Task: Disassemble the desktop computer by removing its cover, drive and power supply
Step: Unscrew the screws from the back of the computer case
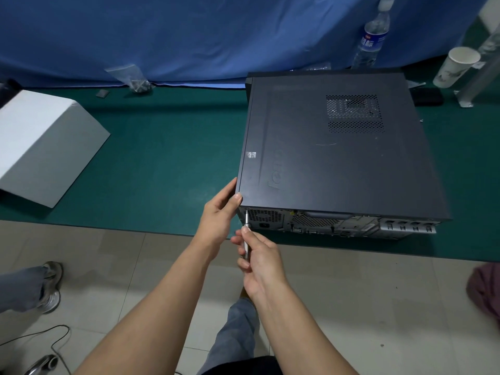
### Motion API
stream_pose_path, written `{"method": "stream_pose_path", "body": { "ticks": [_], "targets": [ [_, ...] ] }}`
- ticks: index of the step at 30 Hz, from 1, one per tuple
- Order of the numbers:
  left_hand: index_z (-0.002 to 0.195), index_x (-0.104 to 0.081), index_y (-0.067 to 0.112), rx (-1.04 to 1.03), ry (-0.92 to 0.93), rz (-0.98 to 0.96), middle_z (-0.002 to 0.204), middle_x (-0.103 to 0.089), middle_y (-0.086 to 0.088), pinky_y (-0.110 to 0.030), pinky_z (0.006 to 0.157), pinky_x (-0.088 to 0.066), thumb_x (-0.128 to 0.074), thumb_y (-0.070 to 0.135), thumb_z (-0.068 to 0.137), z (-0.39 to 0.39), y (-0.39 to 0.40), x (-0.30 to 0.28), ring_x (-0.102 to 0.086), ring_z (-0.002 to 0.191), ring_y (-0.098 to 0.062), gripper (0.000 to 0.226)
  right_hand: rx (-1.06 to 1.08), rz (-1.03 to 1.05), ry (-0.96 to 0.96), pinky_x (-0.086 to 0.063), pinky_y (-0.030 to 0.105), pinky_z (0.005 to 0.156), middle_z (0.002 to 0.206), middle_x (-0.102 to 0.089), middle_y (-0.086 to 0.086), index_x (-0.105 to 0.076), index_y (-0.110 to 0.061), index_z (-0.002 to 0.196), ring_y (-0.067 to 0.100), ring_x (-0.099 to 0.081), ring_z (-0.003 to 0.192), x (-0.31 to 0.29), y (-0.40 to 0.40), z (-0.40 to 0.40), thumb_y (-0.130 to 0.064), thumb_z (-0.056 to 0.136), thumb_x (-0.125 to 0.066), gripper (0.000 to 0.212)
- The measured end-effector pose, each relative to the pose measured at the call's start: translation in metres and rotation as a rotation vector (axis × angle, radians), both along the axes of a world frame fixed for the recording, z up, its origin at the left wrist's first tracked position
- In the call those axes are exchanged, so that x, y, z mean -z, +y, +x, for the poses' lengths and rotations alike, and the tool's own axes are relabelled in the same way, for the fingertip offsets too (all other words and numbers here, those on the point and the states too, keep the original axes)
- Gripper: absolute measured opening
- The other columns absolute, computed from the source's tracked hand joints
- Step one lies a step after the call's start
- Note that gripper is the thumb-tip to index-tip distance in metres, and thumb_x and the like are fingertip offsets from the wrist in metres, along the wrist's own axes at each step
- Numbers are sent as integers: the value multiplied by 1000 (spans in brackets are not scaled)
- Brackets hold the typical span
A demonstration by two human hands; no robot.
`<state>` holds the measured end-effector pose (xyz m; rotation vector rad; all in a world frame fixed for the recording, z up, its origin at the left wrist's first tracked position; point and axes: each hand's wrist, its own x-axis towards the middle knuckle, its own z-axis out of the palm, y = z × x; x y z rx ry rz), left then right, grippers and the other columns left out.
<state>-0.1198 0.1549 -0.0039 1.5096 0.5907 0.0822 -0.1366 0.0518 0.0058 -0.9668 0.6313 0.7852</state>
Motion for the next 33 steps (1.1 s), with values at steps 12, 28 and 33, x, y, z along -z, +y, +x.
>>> {"method": "stream_pose_path", "body": {
  "ticks": [12, 28, 33],
  "targets": [
    [126, -52, 34, -7, -4, -14, 102, -67, 28, -7, 79, -47, -52, 14, 97, 0, 0, 1, -61, 100, 12, 36, -72, 314, 208, -22, 13, 31, 64, -62, 9, -61, 3, 96, 4, -34, 38, 6, -12, 12, -23, 98, -43, 31],
    [130, -51, 30, 4, -19, -22, 107, -66, 27, -10, 88, -47, -51, 13, 97, 0, 1, 1, -59, 105, 10, 37, 43, 171, 155, -20, 12, 31, 61, -58, 3, -56, -5, 86, 2, -36, 37, 7, 0, 10, -6, 90, -58, 5],
    [132, -51, 28, -6, -16, -33, 114, -64, 20, -12, 87, -49, -52, 13, 97, 0, 1, 1, -61, 104, 7, 38, -45, 303, 210, -23, 12, 33, 62, -64, 8, -59, 2, 95, 4, -37, 41, 8, -11, 15, -20, 98, -43, 28]
  ]
}}
